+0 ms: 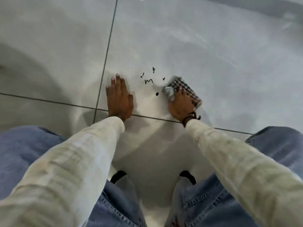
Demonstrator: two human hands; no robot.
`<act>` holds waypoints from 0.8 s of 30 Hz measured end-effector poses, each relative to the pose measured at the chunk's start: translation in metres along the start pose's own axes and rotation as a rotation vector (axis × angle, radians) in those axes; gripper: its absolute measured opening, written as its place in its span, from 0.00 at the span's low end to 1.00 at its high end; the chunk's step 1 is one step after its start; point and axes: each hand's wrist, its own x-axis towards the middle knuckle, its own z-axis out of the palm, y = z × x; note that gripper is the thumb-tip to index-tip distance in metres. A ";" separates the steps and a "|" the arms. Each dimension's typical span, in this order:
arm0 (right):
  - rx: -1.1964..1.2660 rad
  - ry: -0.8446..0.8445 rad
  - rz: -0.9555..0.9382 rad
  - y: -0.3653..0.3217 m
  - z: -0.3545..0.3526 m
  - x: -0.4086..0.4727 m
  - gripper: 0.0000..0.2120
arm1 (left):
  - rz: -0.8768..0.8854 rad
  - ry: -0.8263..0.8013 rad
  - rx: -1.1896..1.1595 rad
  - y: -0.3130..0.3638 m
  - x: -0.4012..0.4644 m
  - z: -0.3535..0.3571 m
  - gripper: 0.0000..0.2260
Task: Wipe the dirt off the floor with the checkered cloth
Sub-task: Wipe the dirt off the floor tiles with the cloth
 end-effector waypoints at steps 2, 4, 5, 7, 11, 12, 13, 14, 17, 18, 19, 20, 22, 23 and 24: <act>-0.103 -0.033 -0.002 0.008 0.028 -0.007 0.32 | 0.024 0.065 0.011 -0.013 0.006 0.022 0.32; -0.091 0.014 -0.042 0.030 0.040 -0.011 0.32 | 0.066 0.127 0.031 -0.027 0.008 0.037 0.32; -0.065 0.027 -0.047 0.039 0.041 -0.009 0.32 | 0.086 0.156 0.039 -0.031 0.009 0.043 0.32; -0.031 0.065 0.026 0.039 0.040 0.002 0.31 | 0.105 0.197 0.051 -0.034 0.009 0.047 0.31; -0.080 0.052 -0.041 -0.005 0.057 0.002 0.33 | 0.115 0.197 0.032 -0.034 0.009 0.042 0.30; -0.095 0.023 -0.143 -0.006 0.062 -0.007 0.33 | 0.117 0.201 0.023 -0.034 0.008 0.041 0.30; -0.110 -0.007 -0.235 0.001 0.063 -0.016 0.32 | 0.113 0.202 0.016 -0.033 0.007 0.039 0.30; -0.116 -0.029 -0.298 0.012 0.059 -0.022 0.32 | 0.110 0.204 0.011 -0.033 0.006 0.038 0.30; -0.103 -0.001 -0.274 0.031 0.041 -0.006 0.31 | 0.105 0.203 -0.003 -0.031 0.006 0.035 0.30; -0.095 0.026 -0.208 0.027 0.039 0.005 0.31 | 0.116 0.193 -0.011 -0.034 0.006 0.032 0.30; -0.096 0.052 -0.147 0.019 0.039 0.015 0.31 | 0.137 0.184 -0.010 -0.039 0.007 0.031 0.29; -0.114 0.074 -0.114 0.007 0.043 0.020 0.30 | 0.158 0.181 0.006 -0.045 0.007 0.029 0.29; -0.132 0.064 -0.192 -0.013 0.056 0.012 0.31 | 0.136 0.194 0.058 -0.059 0.005 0.027 0.30; -0.140 0.035 -0.275 -0.015 0.064 0.001 0.31 | 0.090 0.207 0.068 -0.064 0.003 0.026 0.30; -0.152 0.017 -0.352 -0.010 0.069 -0.008 0.31 | 0.048 0.220 0.072 -0.066 0.002 0.027 0.31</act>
